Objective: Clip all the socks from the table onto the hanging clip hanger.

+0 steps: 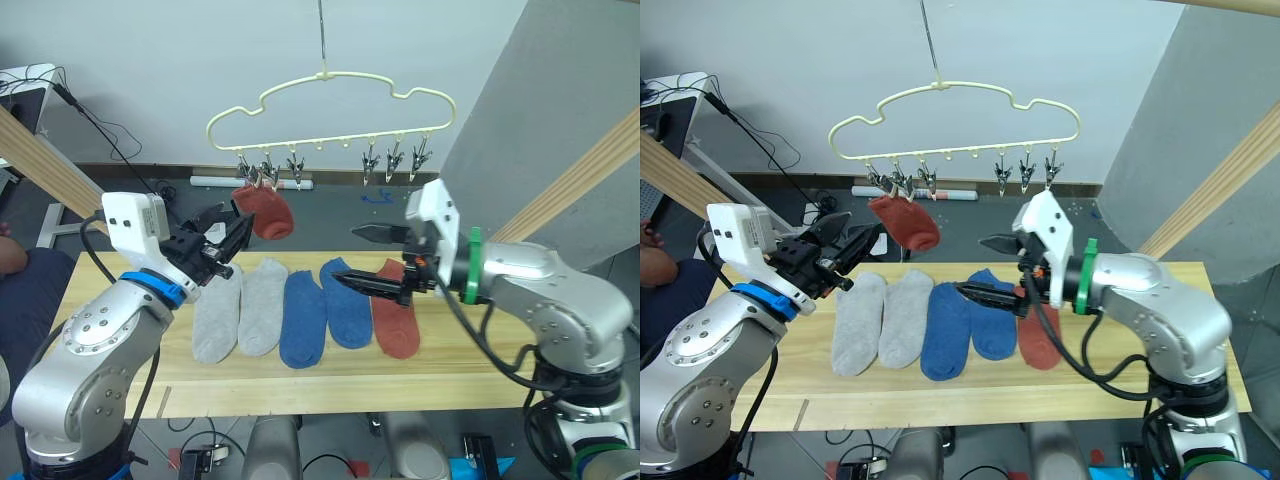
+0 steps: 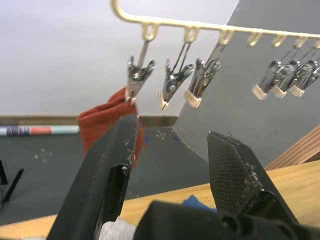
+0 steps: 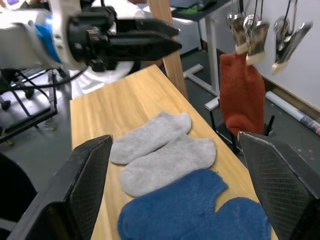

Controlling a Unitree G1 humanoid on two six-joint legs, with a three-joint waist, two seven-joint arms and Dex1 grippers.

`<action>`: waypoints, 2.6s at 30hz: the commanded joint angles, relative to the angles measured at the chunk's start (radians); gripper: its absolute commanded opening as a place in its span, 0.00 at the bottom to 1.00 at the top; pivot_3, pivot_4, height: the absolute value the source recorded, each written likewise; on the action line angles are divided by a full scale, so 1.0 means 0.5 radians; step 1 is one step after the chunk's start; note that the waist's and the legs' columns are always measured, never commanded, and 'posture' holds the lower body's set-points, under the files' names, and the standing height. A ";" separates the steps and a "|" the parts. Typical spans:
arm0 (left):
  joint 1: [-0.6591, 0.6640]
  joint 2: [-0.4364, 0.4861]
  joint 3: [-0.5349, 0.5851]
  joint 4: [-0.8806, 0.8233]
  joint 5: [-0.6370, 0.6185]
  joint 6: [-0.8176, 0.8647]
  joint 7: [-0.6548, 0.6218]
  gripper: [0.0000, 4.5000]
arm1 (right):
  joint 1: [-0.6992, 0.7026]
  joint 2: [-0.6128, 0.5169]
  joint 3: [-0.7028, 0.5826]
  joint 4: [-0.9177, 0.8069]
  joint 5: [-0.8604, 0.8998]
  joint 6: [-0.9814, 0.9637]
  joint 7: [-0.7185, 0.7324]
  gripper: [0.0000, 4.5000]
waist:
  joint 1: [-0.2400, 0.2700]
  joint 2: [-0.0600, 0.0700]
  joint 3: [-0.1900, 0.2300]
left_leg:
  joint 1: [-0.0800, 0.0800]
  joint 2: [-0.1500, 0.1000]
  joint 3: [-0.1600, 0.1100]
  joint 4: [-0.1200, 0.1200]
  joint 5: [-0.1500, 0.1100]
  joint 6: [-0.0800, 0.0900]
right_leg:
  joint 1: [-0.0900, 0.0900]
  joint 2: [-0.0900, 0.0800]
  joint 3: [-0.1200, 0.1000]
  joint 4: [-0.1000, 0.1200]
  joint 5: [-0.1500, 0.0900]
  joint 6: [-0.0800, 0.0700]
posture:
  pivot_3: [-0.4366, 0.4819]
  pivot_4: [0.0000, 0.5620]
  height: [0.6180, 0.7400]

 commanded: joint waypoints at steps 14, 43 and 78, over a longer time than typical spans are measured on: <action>0.093 -0.367 -0.566 0.184 0.766 -0.689 0.106 0.56 | -0.090 -0.413 -0.168 -0.074 0.407 0.028 0.013 0.93 | -0.003 0.001 0.000 | 0.000 -0.001 0.001 0.004 0.000 0.001 | 0.001 0.001 0.001 0.000 0.000 0.000 | 0.32 0.57 1.00; -0.257 -0.583 -0.544 0.575 0.931 -0.819 0.124 0.50 | -0.004 -0.574 -0.198 -0.127 0.651 0.035 -0.280 0.94 | -0.014 0.001 0.000 | -0.004 0.000 0.004 0.020 -0.001 0.002 | 0.006 0.003 0.006 -0.007 0.002 0.007 | 0.24 0.61 1.00; -0.634 -0.676 -0.540 0.896 0.978 -0.909 0.080 0.50 | 0.006 -0.580 -0.203 -0.118 0.737 -0.016 -0.515 0.94 | -0.059 0.001 0.000 | -0.019 0.000 0.002 0.020 -0.004 0.007 | 0.004 0.002 0.003 -0.030 0.007 0.014 | 0.20 0.62 1.00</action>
